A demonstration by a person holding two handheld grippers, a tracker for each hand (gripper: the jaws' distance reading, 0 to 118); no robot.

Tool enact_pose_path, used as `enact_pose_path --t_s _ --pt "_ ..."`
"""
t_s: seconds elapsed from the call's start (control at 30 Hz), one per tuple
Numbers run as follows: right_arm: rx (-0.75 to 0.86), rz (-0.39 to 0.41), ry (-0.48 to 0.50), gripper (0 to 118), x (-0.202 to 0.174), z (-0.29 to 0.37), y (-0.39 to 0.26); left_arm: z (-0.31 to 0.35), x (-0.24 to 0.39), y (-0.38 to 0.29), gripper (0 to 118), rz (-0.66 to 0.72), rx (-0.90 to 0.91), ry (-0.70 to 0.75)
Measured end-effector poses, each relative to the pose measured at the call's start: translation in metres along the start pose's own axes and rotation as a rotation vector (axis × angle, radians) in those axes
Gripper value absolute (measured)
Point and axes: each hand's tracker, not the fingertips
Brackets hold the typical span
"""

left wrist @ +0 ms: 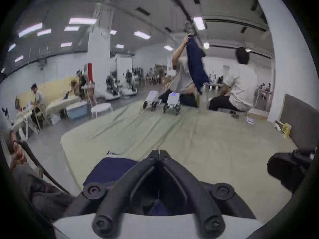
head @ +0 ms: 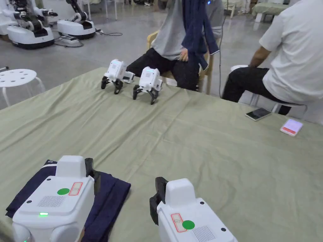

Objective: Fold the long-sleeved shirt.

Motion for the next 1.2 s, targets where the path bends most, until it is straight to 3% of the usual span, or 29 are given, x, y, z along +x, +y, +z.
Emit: enact_pose_path --t_s 0.17,0.23,0.33,0.6,0.73,1.03,1.07,1.13,1.2 --pt "0.079 -0.022 -0.222 0 0.085 0.09 0.001 0.037 0.084 0.013 5 -0.055 0.098 -0.145" --pt "0.109 0.01 -0.364 0 0.118 0.127 0.003 0.048 0.118 0.019 5 -0.088 0.117 -0.241" --pt "0.128 -0.004 -0.518 0 0.161 0.17 0.007 0.061 0.163 0.034 4 -0.092 0.13 -0.36" --pt "0.18 -0.041 -0.797 0 0.229 0.243 0.014 0.085 0.254 0.067 4 -0.133 0.202 -0.533" --pt "0.195 -0.014 -0.844 0 0.239 0.251 0.02 0.086 0.278 0.072 4 -0.128 0.216 -0.562" --pt "0.201 -0.014 -0.812 0 0.234 0.24 0.012 0.074 0.273 0.068 8 -0.106 0.206 -0.514" --pt "0.207 -0.015 -0.804 10 0.234 0.24 0.011 0.073 0.271 0.069 18 -0.097 0.211 -0.512" --pt "0.214 -0.008 -0.806 68 0.232 0.237 0.01 0.072 0.269 0.073 65 -0.091 0.215 -0.503" --pt "0.219 -0.009 -0.812 118 0.233 0.236 0.013 0.072 0.268 0.076 107 -0.068 0.224 -0.48"
